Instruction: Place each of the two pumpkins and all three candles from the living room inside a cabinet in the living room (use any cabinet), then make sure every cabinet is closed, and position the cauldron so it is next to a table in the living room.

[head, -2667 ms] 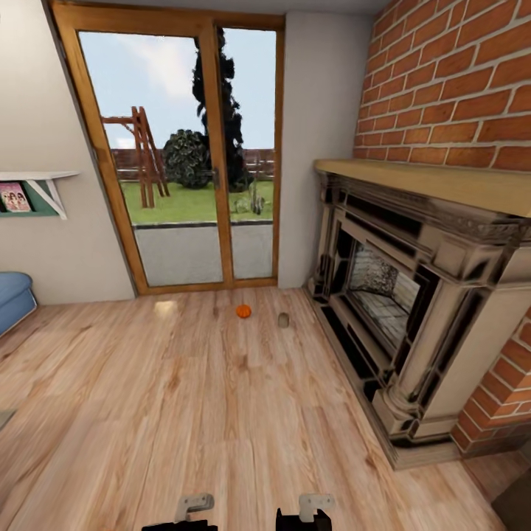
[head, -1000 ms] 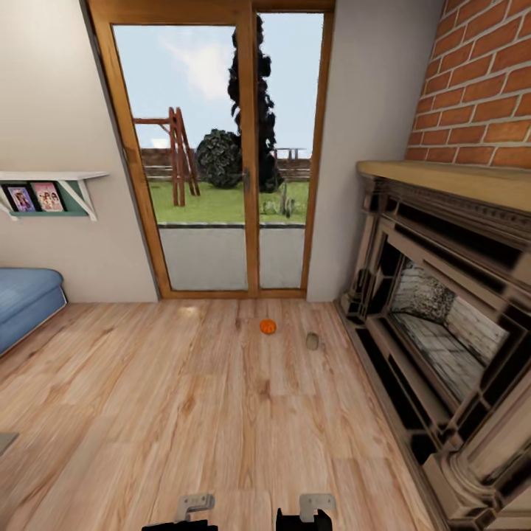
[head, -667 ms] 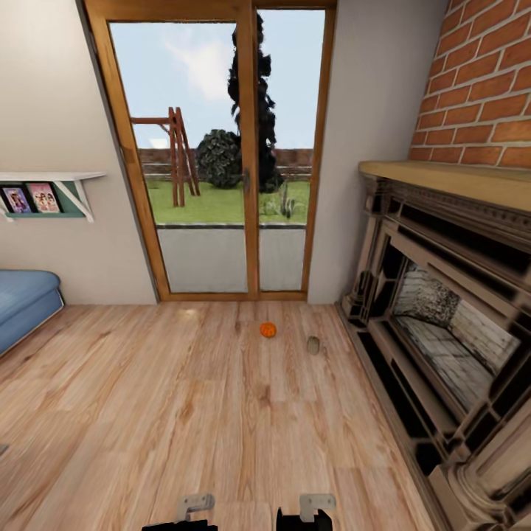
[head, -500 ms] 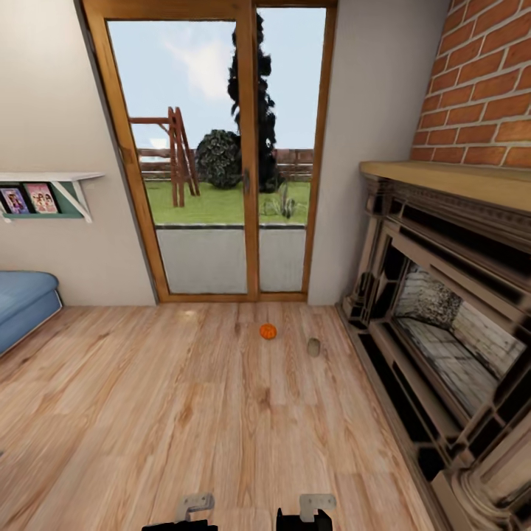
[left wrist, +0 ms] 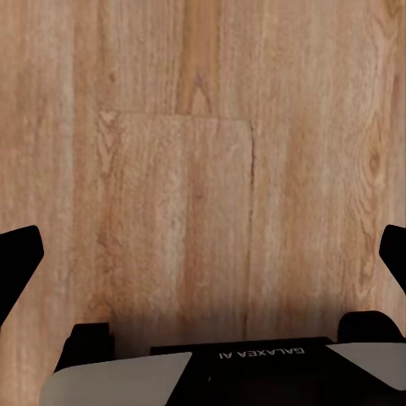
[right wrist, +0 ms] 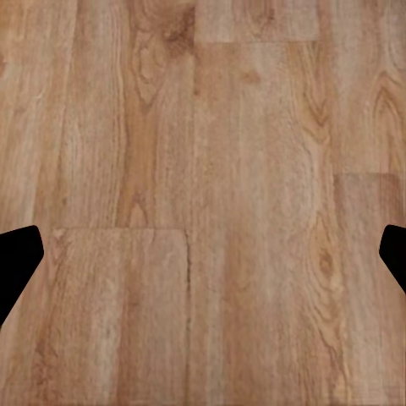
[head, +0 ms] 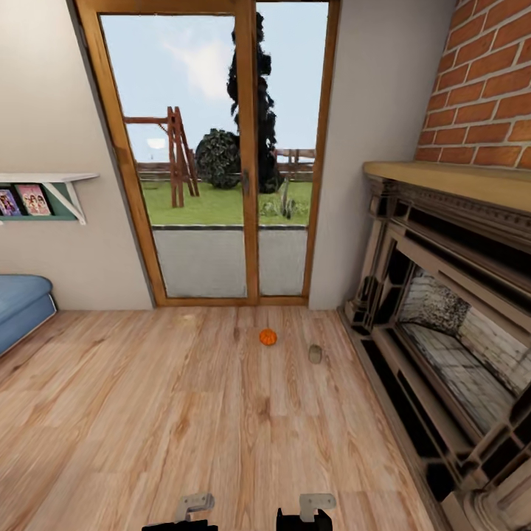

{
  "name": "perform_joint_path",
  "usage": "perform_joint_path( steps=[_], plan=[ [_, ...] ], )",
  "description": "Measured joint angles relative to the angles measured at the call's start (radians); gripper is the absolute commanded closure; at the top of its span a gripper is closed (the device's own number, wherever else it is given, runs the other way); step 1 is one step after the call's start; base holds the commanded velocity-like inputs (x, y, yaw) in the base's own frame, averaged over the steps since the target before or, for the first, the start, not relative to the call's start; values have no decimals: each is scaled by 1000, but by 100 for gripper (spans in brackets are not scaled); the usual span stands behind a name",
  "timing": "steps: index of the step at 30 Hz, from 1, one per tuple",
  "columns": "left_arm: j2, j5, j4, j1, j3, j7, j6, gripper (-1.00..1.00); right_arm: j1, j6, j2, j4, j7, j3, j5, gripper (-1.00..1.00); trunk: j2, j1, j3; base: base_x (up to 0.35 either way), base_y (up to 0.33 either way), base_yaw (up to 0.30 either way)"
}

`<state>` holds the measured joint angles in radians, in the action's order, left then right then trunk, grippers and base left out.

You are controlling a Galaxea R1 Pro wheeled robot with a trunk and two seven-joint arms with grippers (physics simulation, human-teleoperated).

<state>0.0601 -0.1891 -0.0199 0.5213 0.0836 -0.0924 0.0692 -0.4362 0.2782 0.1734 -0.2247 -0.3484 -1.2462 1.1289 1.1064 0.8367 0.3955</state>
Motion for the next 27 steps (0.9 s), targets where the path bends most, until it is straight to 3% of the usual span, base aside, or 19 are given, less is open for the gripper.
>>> perform_joint_path(
  steps=[27],
  plan=[
    [0, -1, 0, 0, 0, -1, -1, -100, 0, 0, -1, 0, 0, 0, 0, -100, 0, 0, 0, 311, 0, 0]
  ],
)
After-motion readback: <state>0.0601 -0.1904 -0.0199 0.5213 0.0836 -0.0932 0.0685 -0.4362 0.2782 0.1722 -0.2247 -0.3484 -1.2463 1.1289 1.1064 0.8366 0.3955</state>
